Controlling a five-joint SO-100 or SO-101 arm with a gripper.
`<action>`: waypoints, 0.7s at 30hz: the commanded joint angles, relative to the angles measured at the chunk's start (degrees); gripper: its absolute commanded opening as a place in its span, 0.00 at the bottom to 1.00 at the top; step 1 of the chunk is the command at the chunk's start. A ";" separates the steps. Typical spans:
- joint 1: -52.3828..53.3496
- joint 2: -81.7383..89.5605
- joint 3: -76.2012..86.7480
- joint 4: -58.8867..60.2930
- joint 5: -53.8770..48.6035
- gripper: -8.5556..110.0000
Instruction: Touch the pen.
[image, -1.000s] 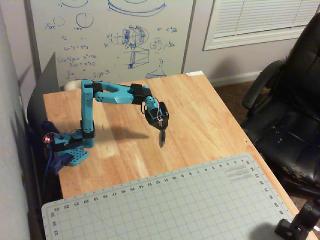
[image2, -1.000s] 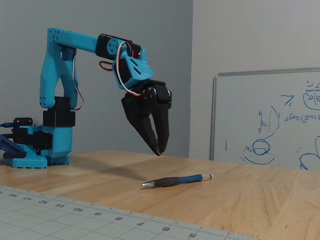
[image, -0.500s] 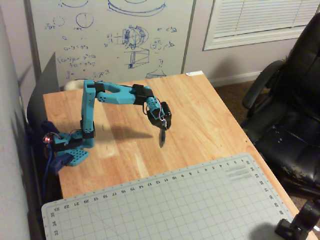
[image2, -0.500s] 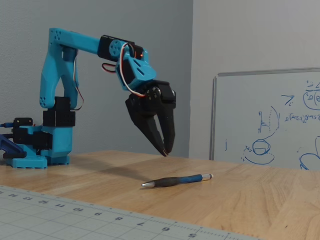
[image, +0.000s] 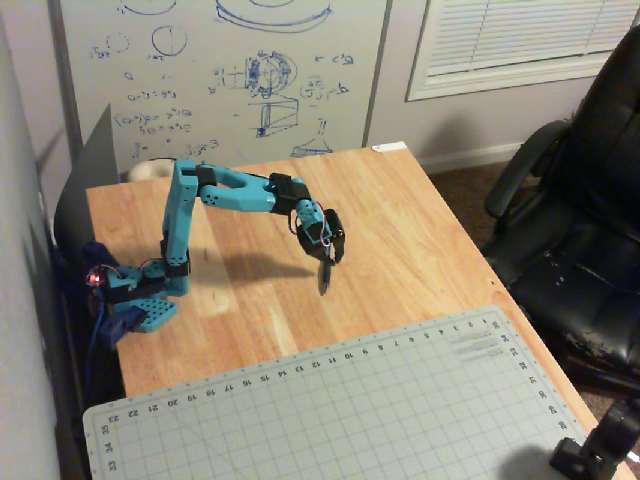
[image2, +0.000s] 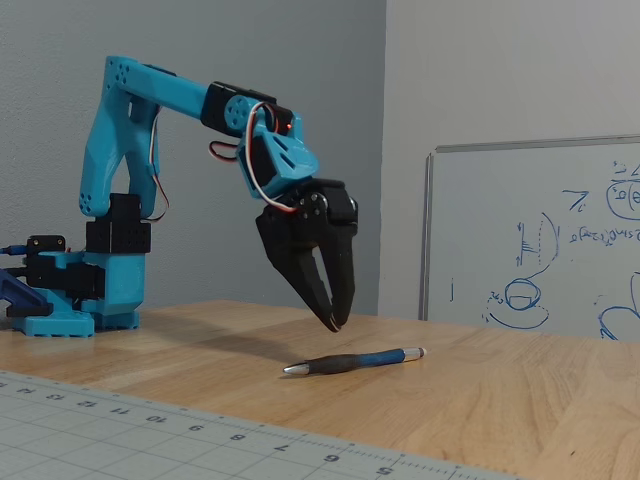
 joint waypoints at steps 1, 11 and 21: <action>0.35 0.62 -5.19 -1.14 0.00 0.07; 0.35 -2.90 -6.24 -1.32 0.26 0.07; 0.26 -3.34 -5.80 -1.32 0.09 0.07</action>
